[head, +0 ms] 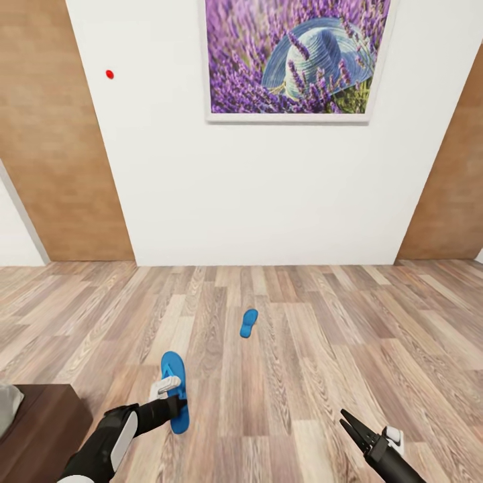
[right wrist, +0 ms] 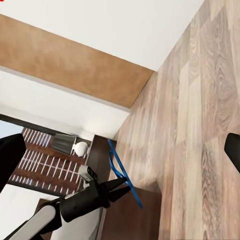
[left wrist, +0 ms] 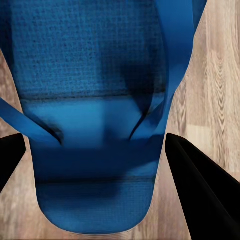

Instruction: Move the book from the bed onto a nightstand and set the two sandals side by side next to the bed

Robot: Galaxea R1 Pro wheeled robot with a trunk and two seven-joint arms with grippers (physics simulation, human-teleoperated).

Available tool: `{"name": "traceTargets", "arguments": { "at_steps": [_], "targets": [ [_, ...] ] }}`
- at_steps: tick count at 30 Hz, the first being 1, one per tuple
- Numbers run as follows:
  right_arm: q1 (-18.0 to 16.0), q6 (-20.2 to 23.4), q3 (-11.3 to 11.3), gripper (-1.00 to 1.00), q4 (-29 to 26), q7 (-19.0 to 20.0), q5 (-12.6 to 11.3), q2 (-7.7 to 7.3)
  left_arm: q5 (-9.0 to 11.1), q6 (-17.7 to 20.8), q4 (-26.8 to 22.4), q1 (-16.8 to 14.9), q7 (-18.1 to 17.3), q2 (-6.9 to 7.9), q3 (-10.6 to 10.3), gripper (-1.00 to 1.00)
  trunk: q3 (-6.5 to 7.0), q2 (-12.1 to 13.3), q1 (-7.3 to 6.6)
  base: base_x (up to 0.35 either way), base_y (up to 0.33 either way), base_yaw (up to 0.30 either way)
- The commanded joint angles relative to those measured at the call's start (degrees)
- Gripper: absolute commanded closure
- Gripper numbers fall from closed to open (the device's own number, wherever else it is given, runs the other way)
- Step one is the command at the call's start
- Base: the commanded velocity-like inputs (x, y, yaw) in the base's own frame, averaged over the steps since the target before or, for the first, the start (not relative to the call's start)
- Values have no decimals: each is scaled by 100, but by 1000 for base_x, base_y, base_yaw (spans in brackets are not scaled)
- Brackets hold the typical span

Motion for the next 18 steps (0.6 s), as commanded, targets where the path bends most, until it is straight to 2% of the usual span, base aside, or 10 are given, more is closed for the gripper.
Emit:
{"name": "traceTargets", "arguments": {
  "at_steps": [1,18],
  "targets": [
    [-2,56,-4,-100,0,11,-26,0,42,45,-3,-3,-14,-3,15,100,-5,-2,0,155,93,12],
    [-2,58,-7,-100,0,11,-50,5,42,45,-3,-3,-14,2,15,100,-5,-2,0,164,94,3]
  ]
}}
